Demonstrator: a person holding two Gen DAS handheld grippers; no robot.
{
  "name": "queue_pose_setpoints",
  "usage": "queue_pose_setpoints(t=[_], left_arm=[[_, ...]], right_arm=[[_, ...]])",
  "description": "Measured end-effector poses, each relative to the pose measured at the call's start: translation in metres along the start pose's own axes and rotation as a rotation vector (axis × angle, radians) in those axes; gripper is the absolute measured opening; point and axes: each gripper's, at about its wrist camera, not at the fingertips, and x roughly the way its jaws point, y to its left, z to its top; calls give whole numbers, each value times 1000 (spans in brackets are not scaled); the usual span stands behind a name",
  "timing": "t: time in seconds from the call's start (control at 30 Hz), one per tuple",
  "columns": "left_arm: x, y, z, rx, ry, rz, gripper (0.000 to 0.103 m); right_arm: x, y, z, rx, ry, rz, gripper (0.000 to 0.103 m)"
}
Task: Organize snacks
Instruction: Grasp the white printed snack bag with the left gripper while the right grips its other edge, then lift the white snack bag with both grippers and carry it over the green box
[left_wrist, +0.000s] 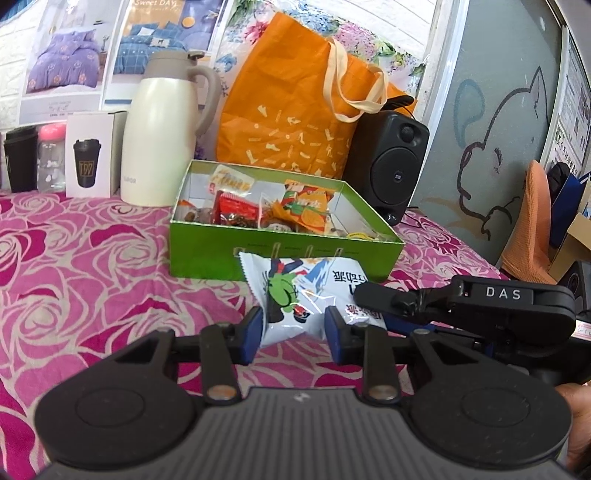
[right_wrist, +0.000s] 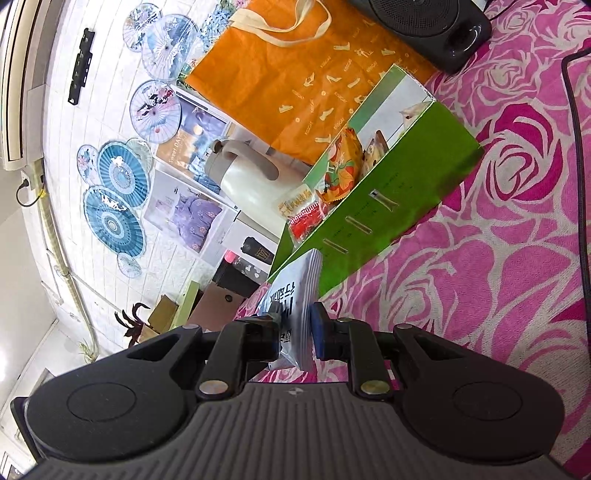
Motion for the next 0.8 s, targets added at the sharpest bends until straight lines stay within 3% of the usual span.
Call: queue_pose_setpoints(t=[0.43, 0.8], left_arm=[[2, 2, 8, 8, -5, 1, 29], [4, -5, 41, 64, -96, 33, 29]], right_arm=[[2, 5, 7, -15, 10, 3, 31], [16, 41, 40, -190, 14, -8, 31]])
